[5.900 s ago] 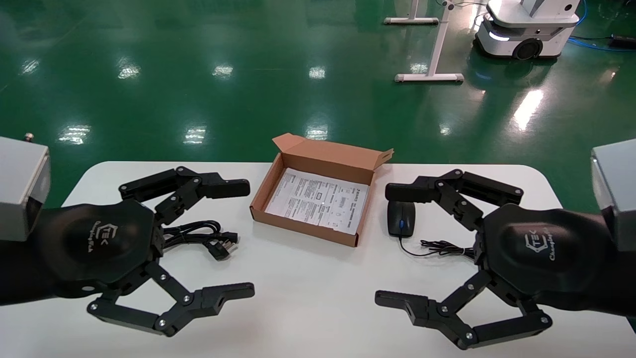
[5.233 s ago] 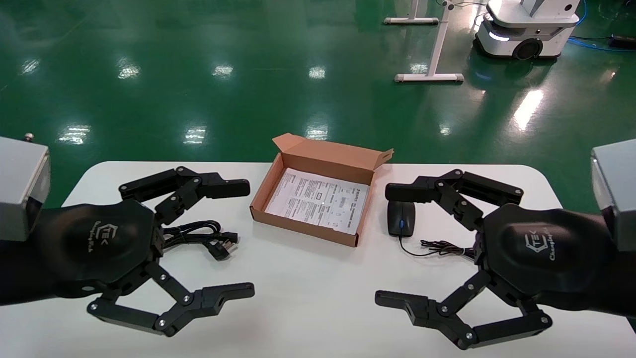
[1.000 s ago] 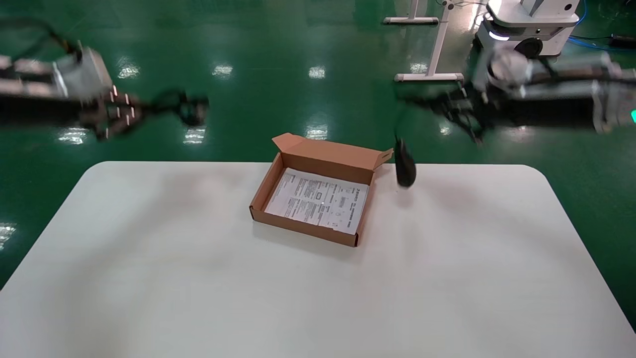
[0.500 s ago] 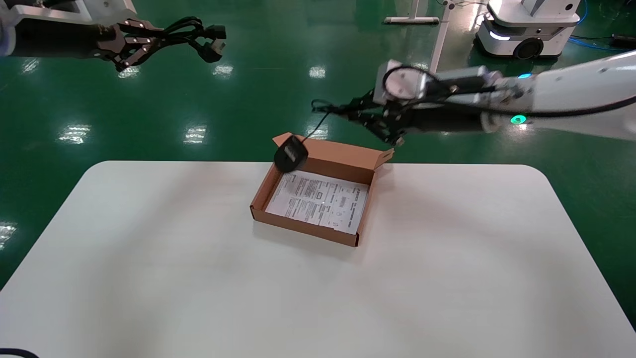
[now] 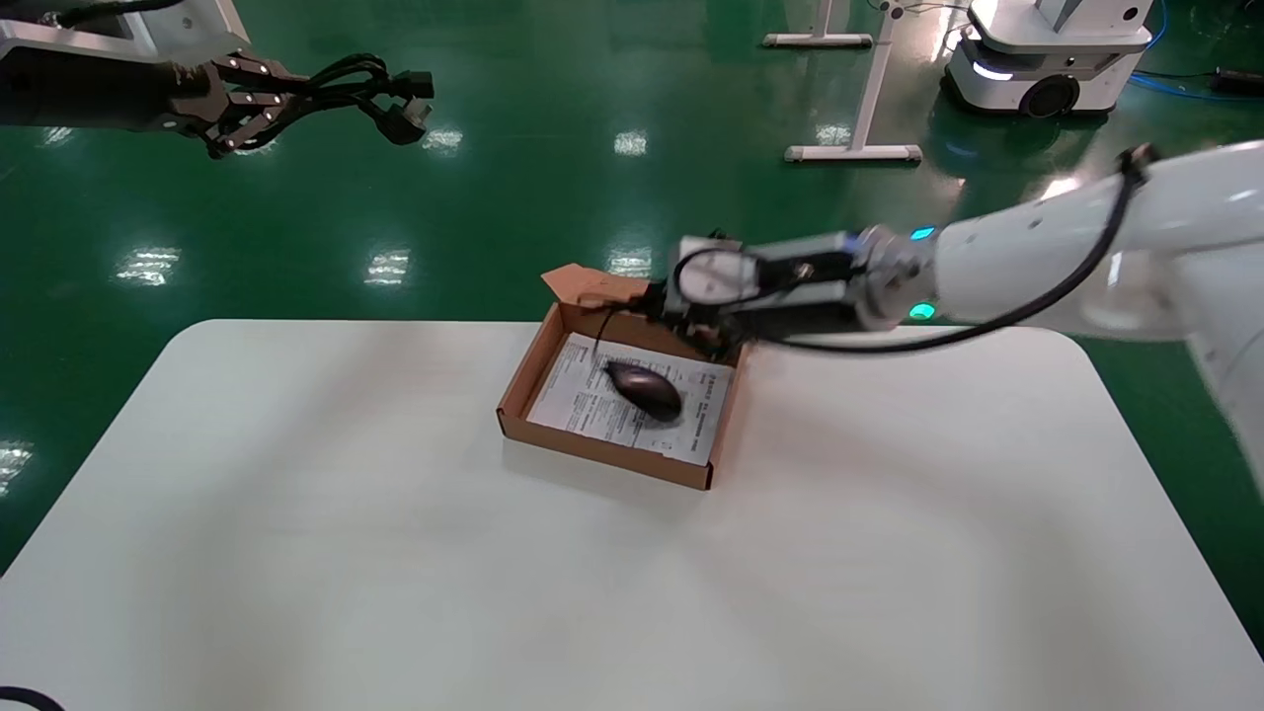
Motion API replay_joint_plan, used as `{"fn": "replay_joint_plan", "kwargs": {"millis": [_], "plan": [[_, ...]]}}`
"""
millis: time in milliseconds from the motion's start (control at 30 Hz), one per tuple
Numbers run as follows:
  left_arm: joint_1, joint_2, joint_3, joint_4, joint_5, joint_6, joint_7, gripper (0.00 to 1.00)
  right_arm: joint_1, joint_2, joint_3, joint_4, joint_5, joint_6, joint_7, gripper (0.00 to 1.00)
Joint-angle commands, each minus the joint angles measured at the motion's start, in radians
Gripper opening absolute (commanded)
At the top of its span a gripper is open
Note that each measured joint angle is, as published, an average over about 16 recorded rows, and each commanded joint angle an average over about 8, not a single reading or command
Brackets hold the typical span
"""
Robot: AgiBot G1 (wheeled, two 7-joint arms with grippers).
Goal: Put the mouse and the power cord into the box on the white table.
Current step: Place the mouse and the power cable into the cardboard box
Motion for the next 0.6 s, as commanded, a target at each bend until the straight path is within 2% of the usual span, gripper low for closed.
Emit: {"fn": "replay_joint_plan", "kwargs": {"millis": [33,133,167,367,400,433,600], "plan": [[-0.002,0.002,0.001,0.002,0.002,0.003,-0.001,0.0,-0.02,-0.014,-0.007,0.006,-0.008,0.011,-0.018,0.0],[-0.008,0.002,0.007,0.006,0.009,0.019,-0.005,0.0,-0.059,-0.02,-0.027,0.046,-0.013,0.034,-0.001,0.03],[-0.009,0.002,0.009,0.007,0.011,0.024,-0.007,0.0,-0.07,-0.022,-0.034,0.061,-0.014,0.041,0.009,0.11],[-0.015,0.007,0.018,0.012,0.024,0.049,-0.02,0.0,-0.114,-0.022,-0.085,0.141,-0.002,0.082,0.077,0.86],[-0.015,0.009,0.019,0.012,0.026,0.051,-0.022,0.0,-0.118,-0.022,-0.094,0.151,0.001,0.09,0.087,0.96],[-0.014,0.012,0.02,0.013,0.027,0.052,-0.024,0.0,-0.12,-0.021,-0.102,0.159,0.005,0.098,0.095,1.0],[-0.004,0.03,0.022,0.013,0.029,0.057,-0.034,0.0,-0.127,-0.019,-0.139,0.187,0.024,0.142,0.123,1.0]]}}
